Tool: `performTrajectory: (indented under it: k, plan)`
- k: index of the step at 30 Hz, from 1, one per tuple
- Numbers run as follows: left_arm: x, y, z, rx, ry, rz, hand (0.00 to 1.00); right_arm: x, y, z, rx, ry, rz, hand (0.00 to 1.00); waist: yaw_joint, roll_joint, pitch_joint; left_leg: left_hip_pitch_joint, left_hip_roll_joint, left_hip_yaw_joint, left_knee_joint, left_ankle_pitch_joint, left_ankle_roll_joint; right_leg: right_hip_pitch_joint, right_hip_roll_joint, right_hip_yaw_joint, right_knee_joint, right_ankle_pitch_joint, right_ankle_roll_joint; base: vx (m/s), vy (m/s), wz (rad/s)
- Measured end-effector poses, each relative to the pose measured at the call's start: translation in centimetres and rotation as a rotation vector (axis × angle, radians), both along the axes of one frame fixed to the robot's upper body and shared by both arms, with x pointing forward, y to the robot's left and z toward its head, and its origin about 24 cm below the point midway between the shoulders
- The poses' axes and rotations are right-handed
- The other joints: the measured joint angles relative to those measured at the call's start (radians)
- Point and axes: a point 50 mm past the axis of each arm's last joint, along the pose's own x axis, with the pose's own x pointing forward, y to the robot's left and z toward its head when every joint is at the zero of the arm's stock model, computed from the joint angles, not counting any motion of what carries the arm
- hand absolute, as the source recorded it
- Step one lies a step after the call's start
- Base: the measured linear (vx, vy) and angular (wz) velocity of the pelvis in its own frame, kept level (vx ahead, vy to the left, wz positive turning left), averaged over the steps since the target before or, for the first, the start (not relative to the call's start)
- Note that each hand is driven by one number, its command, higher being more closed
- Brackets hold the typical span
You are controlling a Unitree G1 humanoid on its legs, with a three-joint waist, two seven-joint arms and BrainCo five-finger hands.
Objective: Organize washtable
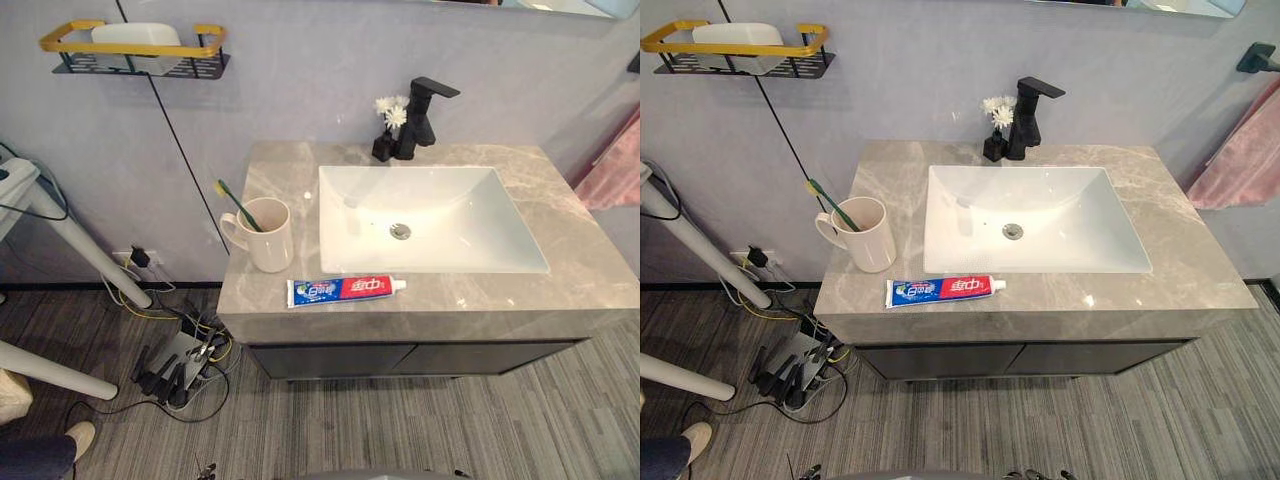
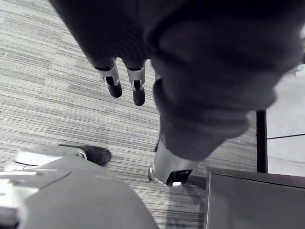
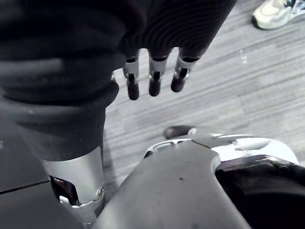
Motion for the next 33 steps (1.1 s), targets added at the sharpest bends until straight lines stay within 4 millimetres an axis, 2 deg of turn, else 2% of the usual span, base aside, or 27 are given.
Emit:
performTrajectory:
  k: [3,5,7,9,10,12,13,14,15,16,17,18,20,22,23,24,27,28,31,33]
  plan:
    - [-1.5,0.9,0.0,-0.005,-0.005,0.242,0.0,-0.3,-0.1,0.0,0.004,0.005,-0.02,0.0,0.027,0.004,0.002,-0.015,-0.009,-0.004,0.014,0.0,0.0,0.004,-0.01,-0.003,0.0,0.003,-0.004,-0.02,-0.003,0.08]
    - [-3.5,2.8,0.4,0.03,-0.005,0.463,0.0,-0.3,-0.1,0.0,0.008,0.001,-0.035,0.0,0.033,0.009,-0.001,-0.024,-0.015,-0.019,0.022,0.0,0.0,0.004,-0.016,-0.009,0.001,0.003,-0.004,-0.02,-0.008,0.17]
    - [-5.2,6.0,1.6,0.115,-0.034,0.64,0.0,-0.2,-0.2,0.0,0.02,-0.006,-0.049,0.0,0.045,0.012,-0.003,-0.031,-0.017,-0.037,0.036,0.0,0.0,0.006,-0.018,-0.029,0.005,0.002,-0.004,0.0,-0.012,0.25]
    - [-5.8,11.4,4.5,0.293,-0.146,0.798,0.0,-0.4,-0.4,0.0,0.016,-0.004,-0.052,0.0,0.084,0.022,-0.005,-0.045,-0.018,-0.056,0.046,0.0,0.001,0.01,-0.017,-0.04,0.006,0.0,-0.002,-0.05,-0.022,0.27]
    - [-5.5,12.8,5.6,0.354,-0.192,0.817,0.0,-0.4,-0.5,0.0,0.013,-0.004,-0.052,0.0,0.094,0.027,-0.009,-0.05,-0.018,-0.063,0.046,0.0,0.001,0.01,-0.017,-0.049,0.006,-0.002,-0.002,-0.07,-0.027,0.37]
    - [-2.3,17.1,11.5,0.612,-0.434,0.771,0.0,-0.2,-1.0,0.2,0.0,-0.011,-0.049,0.0,0.138,0.042,-0.021,-0.081,-0.028,-0.1,0.047,0.007,0.01,0.002,-0.025,-0.061,0.019,-0.032,0.007,-0.1,-0.029,0.42]
    - [-1.3,17.8,13.4,0.685,-0.501,0.742,0.0,-0.1,-1.1,0.2,-0.003,-0.012,-0.043,0.0,0.143,0.045,-0.024,-0.089,-0.031,-0.11,0.049,0.008,0.009,-0.007,-0.029,-0.065,0.028,-0.041,0.018,-0.13,-0.037,0.48]
    - [0.0,18.3,17.1,0.824,-0.614,0.684,0.0,0.3,-1.3,0.3,-0.008,-0.021,-0.038,0.0,0.154,0.058,-0.034,-0.106,-0.033,-0.13,0.05,0.009,0.007,-0.009,-0.031,-0.082,0.041,-0.049,0.022,-0.1,-0.04,0.45]
    - [0.9,18.1,20.4,0.951,-0.704,0.623,0.0,0.5,-1.4,0.3,-0.011,-0.026,-0.036,0.0,0.162,0.073,-0.044,-0.114,-0.035,-0.146,0.05,0.019,0.006,-0.012,-0.031,-0.09,0.047,-0.051,0.025,-0.08,-0.044,0.43]
    - [1.2,17.8,21.8,1.01,-0.736,0.596,0.0,0.6,-1.6,0.3,-0.016,-0.028,-0.035,0.0,0.165,0.08,-0.05,-0.118,-0.036,-0.154,0.051,0.024,0.005,-0.012,-0.032,-0.098,0.05,-0.052,0.024,-0.01,-0.035,0.45]
    - [1.9,17.0,24.0,1.1,-0.794,0.545,0.0,0.9,-1.7,0.4,-0.02,-0.04,-0.031,0.0,0.167,0.087,-0.06,-0.12,-0.04,-0.177,0.053,0.032,0.003,-0.001,-0.033,-0.12,0.053,-0.051,0.024,0.01,-0.028,0.47]
    - [2.5,16.2,25.2,1.145,-0.83,0.508,0.0,1.1,-1.7,0.5,-0.022,-0.047,-0.03,0.0,0.173,0.104,-0.064,-0.127,-0.042,-0.195,0.06,0.033,0.003,0.005,-0.033,-0.137,0.057,-0.048,0.027,0.02,-0.023,0.61]
    - [4.5,14.0,27.5,1.199,-0.938,0.415,0.0,1.2,-1.4,0.4,-0.018,-0.044,-0.018,0.0,0.189,0.118,-0.069,-0.128,-0.048,-0.23,0.068,0.04,-0.005,0.025,-0.034,-0.17,0.056,-0.046,0.026,0.03,-0.021,0.55]
    - [7.2,10.7,30.5,1.212,-1.129,0.257,0.0,1.5,-1.0,0.4,-0.012,-0.044,0.019,0.0,0.197,0.125,-0.068,-0.112,-0.056,-0.276,0.067,0.049,-0.005,0.069,-0.034,-0.2,0.049,-0.047,0.025,0.01,-0.028,0.62]
    - [7.8,9.6,31.3,1.207,-1.19,0.21,0.0,1.6,-0.9,0.4,-0.01,-0.044,0.032,0.0,0.197,0.126,-0.068,-0.11,-0.058,-0.283,0.067,0.05,-0.004,0.075,-0.035,-0.202,0.049,-0.047,0.025,-0.04,-0.018,0.52]
    - [9.0,7.0,32.8,1.172,-1.322,0.081,0.0,2.7,-0.9,0.6,-0.012,-0.072,0.046,0.0,0.195,0.126,-0.067,-0.108,-0.062,-0.293,0.067,0.054,-0.001,0.083,-0.037,-0.206,0.048,-0.047,0.024,-0.04,0.0,0.2]
    - [10.5,2.9,34.3,1.042,-1.515,-0.124,0.0,4.0,-0.5,0.7,-0.009,-0.101,0.092,0.0,0.189,0.126,-0.065,-0.105,-0.065,-0.289,0.067,0.059,0.0,0.082,-0.04,-0.195,0.047,-0.047,0.025,-0.04,0.018,-0.05]
    - [10.8,1.5,34.8,0.983,-1.581,-0.191,0.0,4.1,-0.2,0.7,-0.002,-0.098,0.116,0.0,0.185,0.128,-0.058,-0.099,-0.065,-0.284,0.068,0.059,0.0,0.083,-0.041,-0.187,0.048,-0.047,0.025,-0.04,0.015,-0.14]
    - [11.0,-1.0,35.7,0.845,-1.719,-0.293,0.0,4.0,0.1,0.6,0.01,-0.09,0.161,0.0,0.175,0.134,-0.05,-0.098,-0.064,-0.273,0.07,0.061,0.003,0.078,-0.041,-0.173,0.048,-0.046,0.026,-0.04,0.012,-0.11]
    - [11.4,-3.5,36.3,0.682,-1.837,-0.437,0.0,4.0,0.1,0.6,0.005,-0.083,0.196,0.0,0.157,0.139,-0.045,-0.097,-0.062,-0.265,0.07,0.061,0.003,0.076,-0.039,-0.162,0.045,-0.044,0.028,-0.03,0.01,-0.12]
